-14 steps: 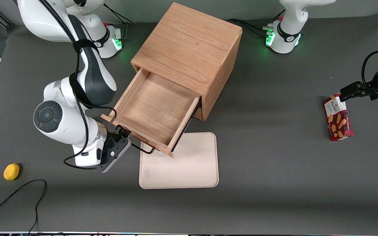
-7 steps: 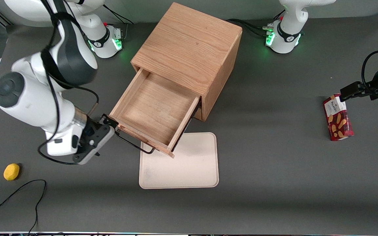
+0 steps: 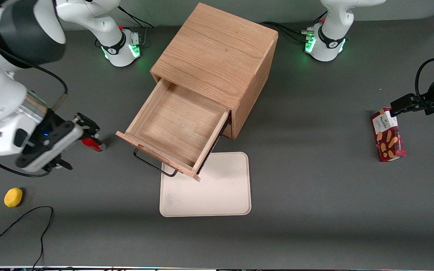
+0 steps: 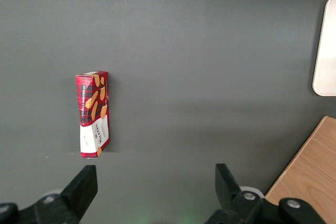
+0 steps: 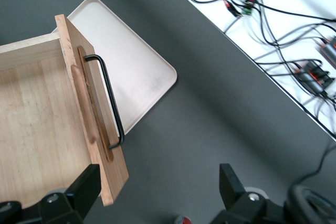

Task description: Open upper drawer

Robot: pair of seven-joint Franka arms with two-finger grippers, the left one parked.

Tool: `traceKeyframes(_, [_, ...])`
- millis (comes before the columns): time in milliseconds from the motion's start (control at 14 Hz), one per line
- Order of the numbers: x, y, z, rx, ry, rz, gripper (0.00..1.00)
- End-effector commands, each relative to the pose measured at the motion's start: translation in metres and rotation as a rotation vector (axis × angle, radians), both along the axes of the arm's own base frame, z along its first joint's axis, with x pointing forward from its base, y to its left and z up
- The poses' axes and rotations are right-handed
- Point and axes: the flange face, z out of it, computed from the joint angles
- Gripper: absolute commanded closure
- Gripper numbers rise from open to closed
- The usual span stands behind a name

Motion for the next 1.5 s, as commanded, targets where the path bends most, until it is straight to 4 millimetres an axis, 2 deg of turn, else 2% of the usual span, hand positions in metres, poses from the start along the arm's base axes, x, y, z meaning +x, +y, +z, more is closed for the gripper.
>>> traceKeyframes(0, [-0.032, -0.030, 0.020, 0.022, 0.027, -0.130, 0.00])
traceKeyframes(286, [-0.069, -0.059, 0.042, 0.069, 0.060, -0.351, 0.00])
traceKeyframes(500, [-0.089, -0.077, 0.045, 0.102, 0.084, -0.521, 0.00])
traceKeyframes(786, [-0.108, -0.104, 0.046, 0.043, 0.069, -0.558, 0.00])
traceKeyframes(929, [-0.112, -0.118, 0.036, 0.040, 0.091, -0.582, 0.00])
traceKeyframes(1143, [-0.111, -0.125, 0.031, -0.011, 0.084, -0.590, 0.00])
traceKeyframes(1429, [-0.097, -0.142, 0.021, -0.012, 0.069, -0.626, 0.00])
